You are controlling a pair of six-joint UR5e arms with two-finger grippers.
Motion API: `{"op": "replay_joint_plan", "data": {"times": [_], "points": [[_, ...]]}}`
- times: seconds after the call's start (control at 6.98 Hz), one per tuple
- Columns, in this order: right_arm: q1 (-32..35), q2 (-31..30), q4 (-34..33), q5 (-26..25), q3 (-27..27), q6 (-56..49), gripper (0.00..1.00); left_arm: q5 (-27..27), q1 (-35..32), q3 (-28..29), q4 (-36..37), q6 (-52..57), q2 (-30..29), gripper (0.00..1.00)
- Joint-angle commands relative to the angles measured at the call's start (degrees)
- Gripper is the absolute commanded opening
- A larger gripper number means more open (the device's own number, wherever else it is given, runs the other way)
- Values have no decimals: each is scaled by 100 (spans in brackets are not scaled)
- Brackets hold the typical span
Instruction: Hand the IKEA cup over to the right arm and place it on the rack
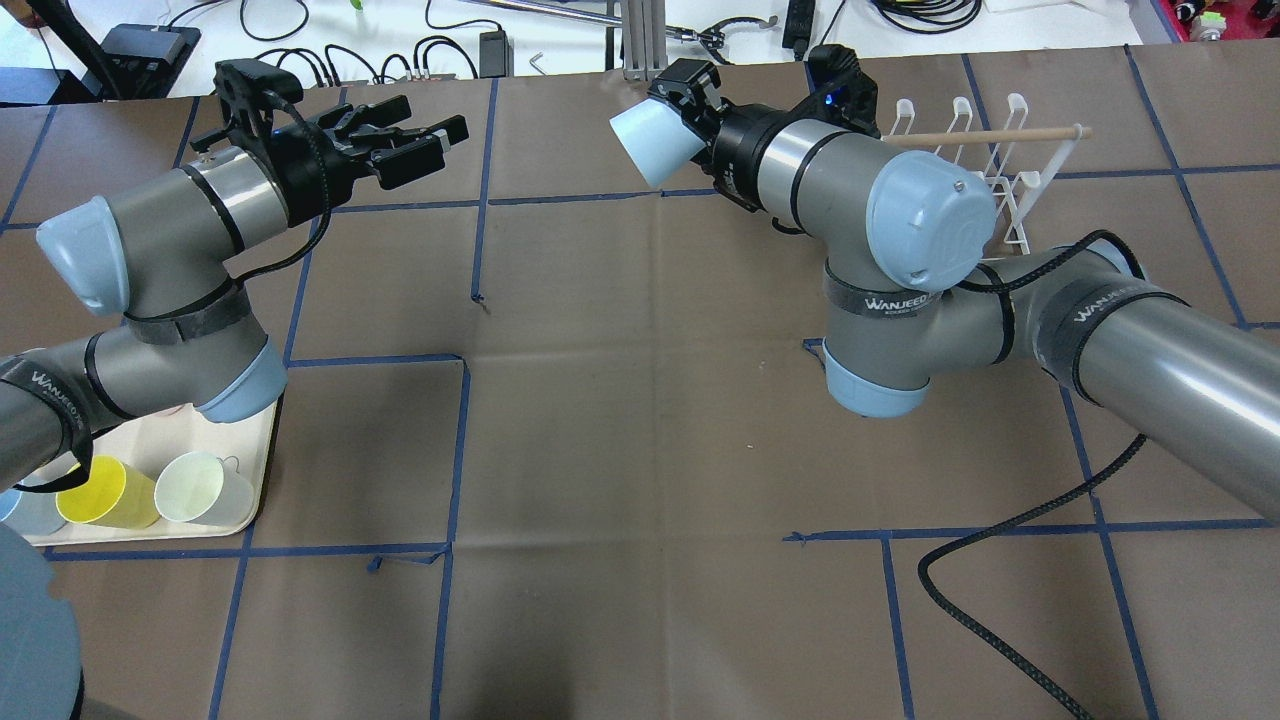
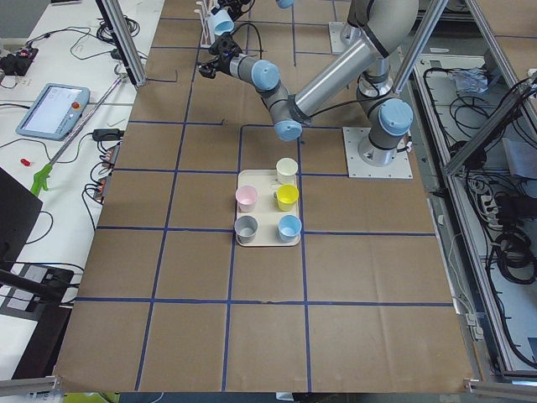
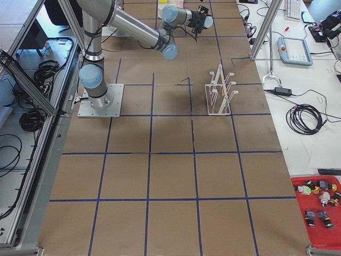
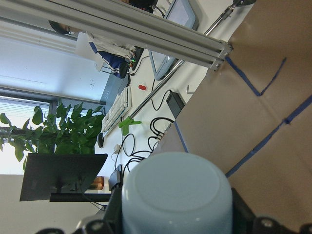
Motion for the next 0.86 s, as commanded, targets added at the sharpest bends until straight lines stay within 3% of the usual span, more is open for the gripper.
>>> {"op": "replay_joint_plan", "data": {"times": [0.0, 0.43, 0.72], "points": [[-370, -10, 21, -331, -93, -2049, 18, 1698, -567, 631, -1142, 0, 24, 99], [-1081, 43, 38, -456, -129, -3618, 18, 3469, -991, 1818, -5054, 0, 812, 99], [-1198, 200, 12, -465, -243, -4584, 18, 4331, -1193, 2443, -7693, -78, 1262, 99]]}}
